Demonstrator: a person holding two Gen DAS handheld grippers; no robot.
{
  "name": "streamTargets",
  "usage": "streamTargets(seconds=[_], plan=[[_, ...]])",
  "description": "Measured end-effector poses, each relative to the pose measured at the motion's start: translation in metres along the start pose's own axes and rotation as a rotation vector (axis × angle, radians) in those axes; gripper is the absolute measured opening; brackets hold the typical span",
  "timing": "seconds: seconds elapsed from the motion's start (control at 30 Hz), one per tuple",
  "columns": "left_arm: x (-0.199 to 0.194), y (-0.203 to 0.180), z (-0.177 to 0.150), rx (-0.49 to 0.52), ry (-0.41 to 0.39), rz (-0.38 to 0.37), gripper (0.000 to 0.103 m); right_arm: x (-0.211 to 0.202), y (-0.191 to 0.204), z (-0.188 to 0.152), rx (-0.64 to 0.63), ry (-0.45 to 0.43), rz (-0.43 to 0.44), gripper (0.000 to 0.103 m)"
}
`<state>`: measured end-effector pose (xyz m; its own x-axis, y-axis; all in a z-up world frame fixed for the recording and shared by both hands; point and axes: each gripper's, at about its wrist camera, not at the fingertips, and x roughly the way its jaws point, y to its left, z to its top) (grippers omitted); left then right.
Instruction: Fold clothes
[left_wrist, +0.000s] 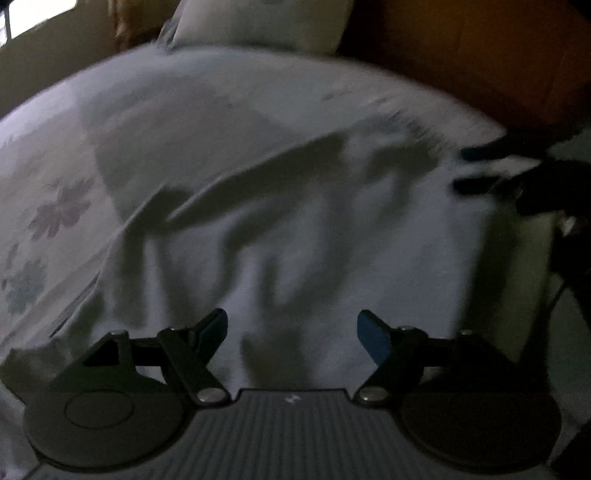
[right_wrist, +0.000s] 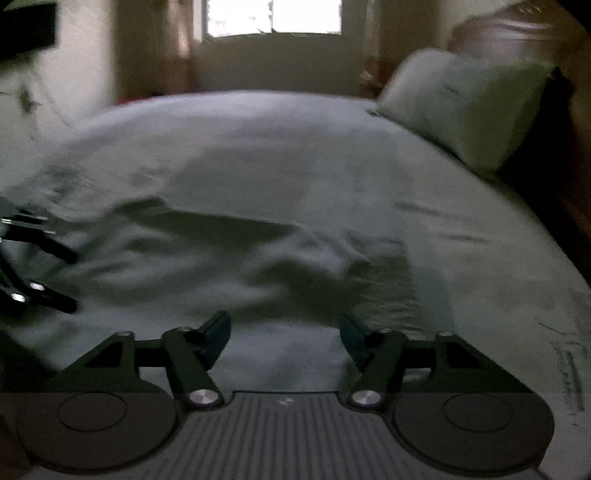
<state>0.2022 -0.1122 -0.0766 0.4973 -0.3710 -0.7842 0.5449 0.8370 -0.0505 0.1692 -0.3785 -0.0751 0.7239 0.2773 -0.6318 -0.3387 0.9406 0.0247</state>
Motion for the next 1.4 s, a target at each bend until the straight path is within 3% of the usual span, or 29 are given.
streamTargets(seconds=[0.1, 0.2, 0.23, 0.33, 0.5, 0.6, 0.7, 0.83, 0.93, 1.1, 1.17, 1.33, 1.4], plan=[[-0.001, -0.016, -0.006, -0.008, -0.029, 0.008, 0.081, 0.01, 0.024, -0.008, -0.034, 0.026, 0.016, 0.077], [0.011, -0.026, -0.021, -0.054, 0.004, 0.033, 0.081, 0.026, 0.033, -0.026, -0.058, 0.096, -0.035, 0.079], [0.016, -0.027, -0.028, -0.082, 0.026, 0.037, 0.082, 0.023, 0.03, -0.03, -0.046, 0.094, -0.038, 0.085], [0.009, -0.021, -0.046, -0.212, 0.012, -0.017, 0.086, 0.01, 0.028, -0.035, -0.033, 0.098, -0.057, 0.085], [-0.003, -0.015, -0.044, -0.275, -0.062, -0.038, 0.086, -0.002, 0.043, -0.024, -0.025, 0.044, -0.045, 0.089], [0.007, -0.018, -0.053, -0.277, -0.02, -0.004, 0.086, 0.017, 0.05, -0.026, -0.016, 0.081, -0.041, 0.091], [0.0, -0.02, -0.057, -0.267, -0.012, -0.007, 0.086, 0.028, 0.055, -0.035, -0.028, 0.091, -0.071, 0.103], [-0.014, -0.02, -0.06, -0.259, -0.01, -0.02, 0.086, 0.028, 0.044, -0.041, 0.03, 0.091, -0.054, 0.103], [-0.016, -0.009, -0.054, -0.266, -0.063, 0.001, 0.086, 0.029, 0.046, -0.042, 0.027, 0.092, -0.064, 0.103], [0.003, -0.008, -0.062, -0.317, 0.014, -0.008, 0.086, 0.028, 0.048, -0.045, 0.03, 0.089, -0.067, 0.103], [-0.001, -0.014, -0.067, -0.296, 0.001, -0.004, 0.087, 0.028, 0.048, -0.045, 0.029, 0.087, -0.067, 0.103], [-0.019, -0.002, -0.073, -0.372, 0.001, -0.061, 0.09, 0.028, 0.047, -0.045, 0.03, 0.087, -0.066, 0.103], [-0.025, 0.004, -0.067, -0.367, -0.021, -0.046, 0.09, 0.028, 0.047, -0.045, 0.031, 0.086, -0.067, 0.103]])
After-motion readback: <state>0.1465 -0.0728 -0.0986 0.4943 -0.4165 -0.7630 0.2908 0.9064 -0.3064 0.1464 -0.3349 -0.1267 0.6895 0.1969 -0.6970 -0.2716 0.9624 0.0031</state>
